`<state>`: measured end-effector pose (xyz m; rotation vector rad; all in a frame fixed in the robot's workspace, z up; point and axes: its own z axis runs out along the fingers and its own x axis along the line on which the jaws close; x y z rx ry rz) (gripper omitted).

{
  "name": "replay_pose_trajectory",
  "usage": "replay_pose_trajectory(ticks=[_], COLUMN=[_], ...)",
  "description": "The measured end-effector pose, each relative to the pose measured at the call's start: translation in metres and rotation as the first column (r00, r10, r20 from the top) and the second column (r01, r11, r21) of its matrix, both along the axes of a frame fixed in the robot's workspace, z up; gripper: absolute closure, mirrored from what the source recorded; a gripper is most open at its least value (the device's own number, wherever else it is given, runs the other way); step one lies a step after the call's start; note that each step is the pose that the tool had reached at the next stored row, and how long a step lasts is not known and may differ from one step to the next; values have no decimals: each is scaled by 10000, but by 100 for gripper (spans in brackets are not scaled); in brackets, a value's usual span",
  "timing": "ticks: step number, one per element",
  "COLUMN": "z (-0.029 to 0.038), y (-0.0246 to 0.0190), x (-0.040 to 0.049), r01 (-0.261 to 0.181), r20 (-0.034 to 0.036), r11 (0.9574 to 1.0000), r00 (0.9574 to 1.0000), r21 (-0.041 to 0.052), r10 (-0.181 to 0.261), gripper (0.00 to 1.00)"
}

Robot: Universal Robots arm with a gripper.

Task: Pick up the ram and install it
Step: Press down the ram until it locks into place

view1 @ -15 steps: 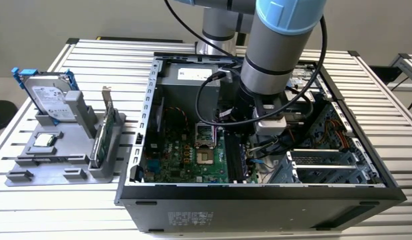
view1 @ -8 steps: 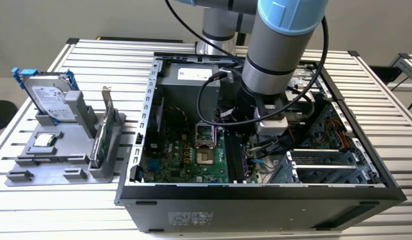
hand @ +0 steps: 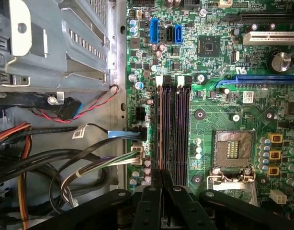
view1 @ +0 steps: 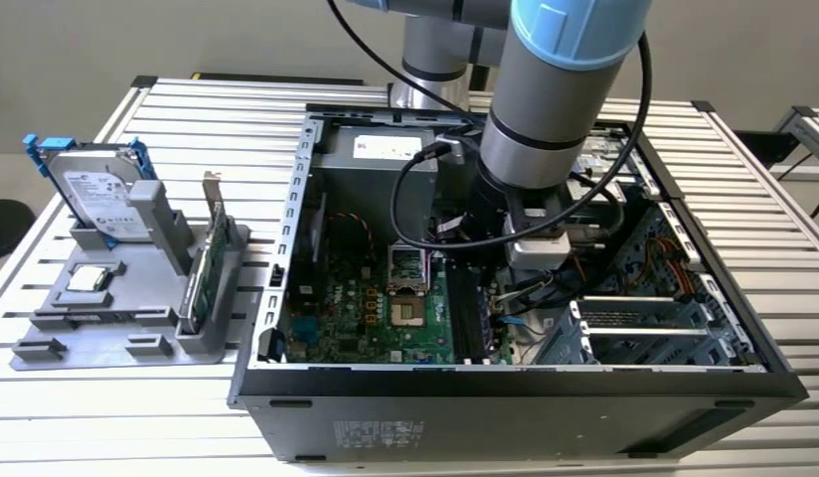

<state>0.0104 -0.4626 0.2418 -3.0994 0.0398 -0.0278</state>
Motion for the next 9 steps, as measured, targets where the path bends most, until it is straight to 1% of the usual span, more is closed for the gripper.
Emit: replay_pose_trajectory(ticks=[9], z=[-19], y=[-2], x=[-3], r01=[35], r20=[-7], r11=[10000], r00=[10000], r21=[6], r10=[-35], gripper=[100])
